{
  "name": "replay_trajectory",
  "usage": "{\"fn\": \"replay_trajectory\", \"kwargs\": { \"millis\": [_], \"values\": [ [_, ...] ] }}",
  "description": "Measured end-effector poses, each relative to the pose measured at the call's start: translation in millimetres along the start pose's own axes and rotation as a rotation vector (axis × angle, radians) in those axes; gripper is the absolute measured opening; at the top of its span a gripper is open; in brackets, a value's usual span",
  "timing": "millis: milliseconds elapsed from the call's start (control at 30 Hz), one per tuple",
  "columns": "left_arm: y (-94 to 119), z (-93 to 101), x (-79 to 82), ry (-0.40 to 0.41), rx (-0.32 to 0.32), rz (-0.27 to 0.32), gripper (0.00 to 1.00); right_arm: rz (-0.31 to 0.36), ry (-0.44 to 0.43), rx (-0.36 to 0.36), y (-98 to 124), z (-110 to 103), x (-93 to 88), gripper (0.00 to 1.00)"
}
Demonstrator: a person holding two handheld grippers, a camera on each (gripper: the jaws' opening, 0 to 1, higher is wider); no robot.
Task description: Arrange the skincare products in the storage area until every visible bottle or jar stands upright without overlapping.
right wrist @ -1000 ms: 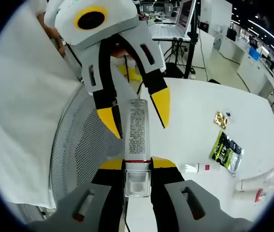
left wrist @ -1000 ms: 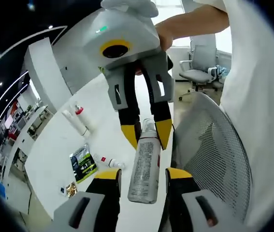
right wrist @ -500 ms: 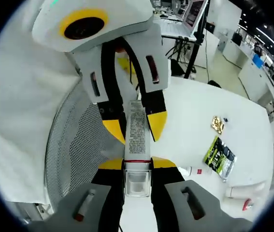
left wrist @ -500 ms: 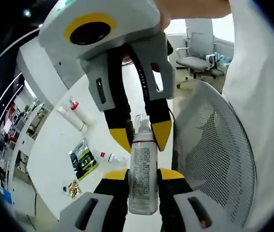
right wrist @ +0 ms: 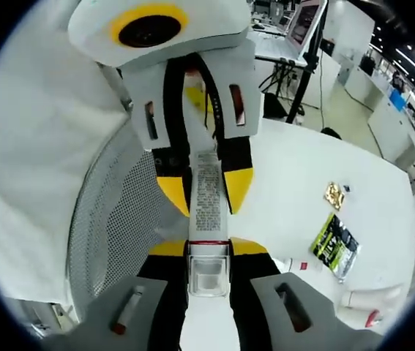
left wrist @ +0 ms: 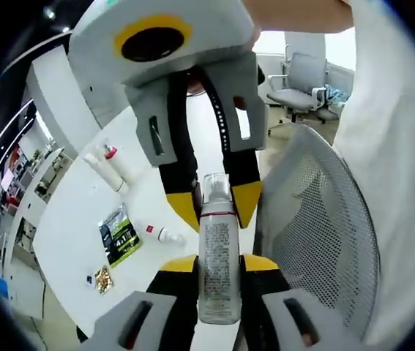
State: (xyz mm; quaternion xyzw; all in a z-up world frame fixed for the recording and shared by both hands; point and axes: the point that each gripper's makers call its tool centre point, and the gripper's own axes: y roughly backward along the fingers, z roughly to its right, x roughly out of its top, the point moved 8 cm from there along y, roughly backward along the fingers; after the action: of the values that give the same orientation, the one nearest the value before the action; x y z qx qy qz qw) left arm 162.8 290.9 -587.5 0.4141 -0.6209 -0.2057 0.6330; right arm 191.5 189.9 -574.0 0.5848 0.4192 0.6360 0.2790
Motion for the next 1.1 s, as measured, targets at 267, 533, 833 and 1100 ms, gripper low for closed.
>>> {"fn": "replay_trajectory", "kwargs": {
  "millis": [267, 533, 833, 1100],
  "values": [
    [8.7, -3.4, -3.1, 0.202, -0.018, 0.127, 0.19, 0.156, -0.163, -0.048, 11.6, 11.8, -2.4, 0.36],
    [25.1, -12.0, -13.2, 0.354, 0.006, 0.232, 0.19, 0.460, -0.473, -0.053, 37.0, 26.4, -5.5, 0.44],
    [41.8, -26.7, -14.2, 0.612, -0.011, 0.465, 0.19, 0.734, -0.742, -0.087, 50.9, 31.1, -12.6, 0.46],
    [49.8, -35.6, -5.7, 0.755, -0.022, 0.640, 0.20, 0.908, -0.905, -0.046, 50.7, 27.7, 0.6, 0.43]
  ]
}}
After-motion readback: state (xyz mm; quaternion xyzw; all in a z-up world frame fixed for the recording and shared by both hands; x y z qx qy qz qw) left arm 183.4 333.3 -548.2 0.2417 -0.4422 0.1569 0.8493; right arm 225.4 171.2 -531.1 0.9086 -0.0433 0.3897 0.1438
